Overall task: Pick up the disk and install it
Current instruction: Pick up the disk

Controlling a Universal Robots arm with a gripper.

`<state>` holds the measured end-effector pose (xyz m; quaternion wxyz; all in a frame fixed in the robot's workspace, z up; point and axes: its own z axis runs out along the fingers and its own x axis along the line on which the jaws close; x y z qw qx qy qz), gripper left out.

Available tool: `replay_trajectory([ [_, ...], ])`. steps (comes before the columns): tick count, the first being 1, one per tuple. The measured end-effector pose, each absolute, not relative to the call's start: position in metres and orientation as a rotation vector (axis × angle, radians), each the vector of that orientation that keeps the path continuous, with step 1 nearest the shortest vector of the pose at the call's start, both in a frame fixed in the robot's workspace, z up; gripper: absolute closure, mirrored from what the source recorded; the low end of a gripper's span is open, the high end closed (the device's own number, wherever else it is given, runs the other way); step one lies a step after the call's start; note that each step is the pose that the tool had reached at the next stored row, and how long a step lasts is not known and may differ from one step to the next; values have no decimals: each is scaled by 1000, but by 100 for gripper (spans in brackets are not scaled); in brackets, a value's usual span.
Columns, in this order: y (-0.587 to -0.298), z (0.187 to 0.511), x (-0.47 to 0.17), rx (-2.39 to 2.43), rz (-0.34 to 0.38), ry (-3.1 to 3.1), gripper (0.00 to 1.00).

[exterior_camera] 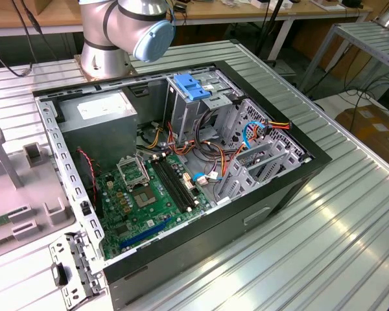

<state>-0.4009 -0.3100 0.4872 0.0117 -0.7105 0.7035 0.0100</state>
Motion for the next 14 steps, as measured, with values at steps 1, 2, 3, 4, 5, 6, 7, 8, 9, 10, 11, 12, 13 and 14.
replay_trajectory([
  [1,-311,487,-401,-2216,31,2194,64],
  [2,-311,487,-400,-2216,31,2194,64],
  [3,-312,487,-400,-2216,31,2194,64],
  [4,-312,487,-399,-2216,31,2194,64],
  [5,-313,487,-399,-2216,31,2194,64],
  [6,-314,487,-399,-2216,31,2194,64],
  [7,-315,487,-398,-2216,31,2194,64],
  [8,-316,487,-398,-2216,31,2194,64],
  [9,-318,487,-397,-2216,31,2194,64],
  [10,-320,487,-397,-2216,31,2194,64],
  [11,-322,487,-397,-2216,31,2194,64],
  [12,-324,487,-397,-2216,31,2194,64],
  [13,-326,487,-397,-2216,31,2194,64],
  [14,-328,487,-397,-2216,31,2194,64],
])
